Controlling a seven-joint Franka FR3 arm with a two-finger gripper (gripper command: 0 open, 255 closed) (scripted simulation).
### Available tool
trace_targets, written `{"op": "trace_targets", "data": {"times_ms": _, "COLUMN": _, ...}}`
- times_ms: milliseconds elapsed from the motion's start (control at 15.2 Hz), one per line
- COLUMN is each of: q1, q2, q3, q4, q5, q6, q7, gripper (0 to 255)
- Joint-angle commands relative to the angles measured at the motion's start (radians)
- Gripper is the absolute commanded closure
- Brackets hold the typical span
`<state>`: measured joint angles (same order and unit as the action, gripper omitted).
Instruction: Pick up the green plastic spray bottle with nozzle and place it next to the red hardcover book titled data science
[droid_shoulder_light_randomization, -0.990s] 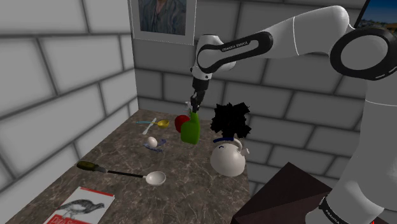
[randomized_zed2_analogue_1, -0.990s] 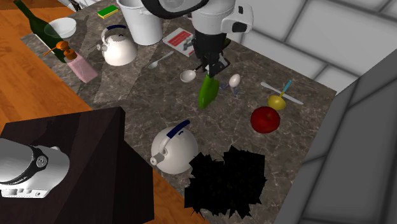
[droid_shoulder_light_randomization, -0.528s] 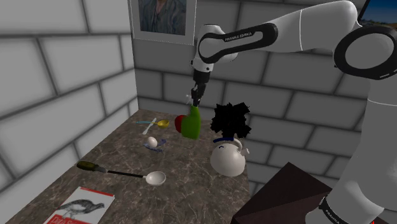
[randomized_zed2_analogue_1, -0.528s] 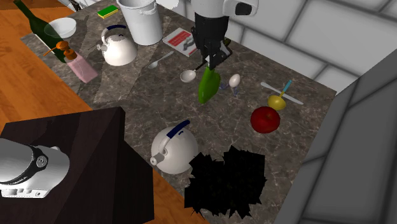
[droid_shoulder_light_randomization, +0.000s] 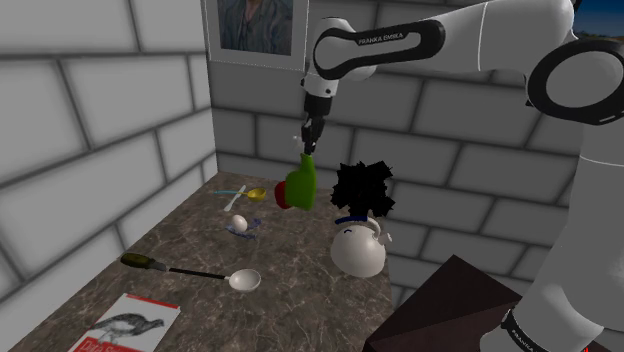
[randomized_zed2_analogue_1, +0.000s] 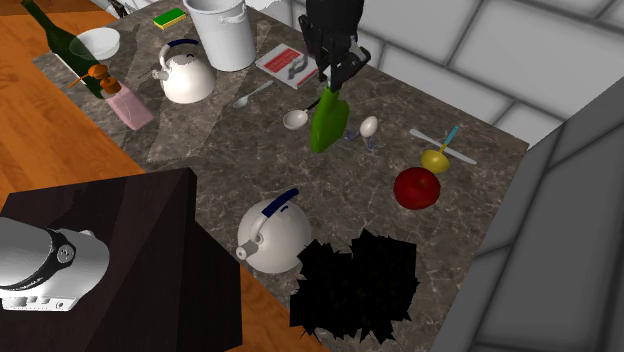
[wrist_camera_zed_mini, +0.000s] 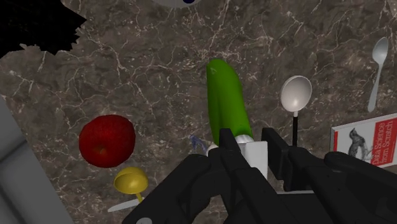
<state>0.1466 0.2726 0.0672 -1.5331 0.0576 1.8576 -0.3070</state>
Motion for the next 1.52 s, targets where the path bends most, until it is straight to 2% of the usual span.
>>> {"op": "trace_targets", "data": {"times_ms": 0, "q1": 0.0, "q2": 0.0, "q3": 0.0, "q4": 0.028, "q5": -0.001, "q6": -0.028, "q7": 0.002, "gripper": 255}}
{"op": "trace_targets", "data": {"times_ms": 792, "q1": 0.001, "q2": 0.022, "q3": 0.0, "q4": 0.221, "q5": -0.004, "q6": -0.199, "q7": 0.013, "gripper": 255}}
{"op": "trace_targets", "data": {"times_ms": 1452, "q1": 0.005, "q2": 0.085, "q3": 0.001, "q4": 0.453, "q5": -0.008, "q6": -0.368, "q7": 0.024, "gripper": 255}}
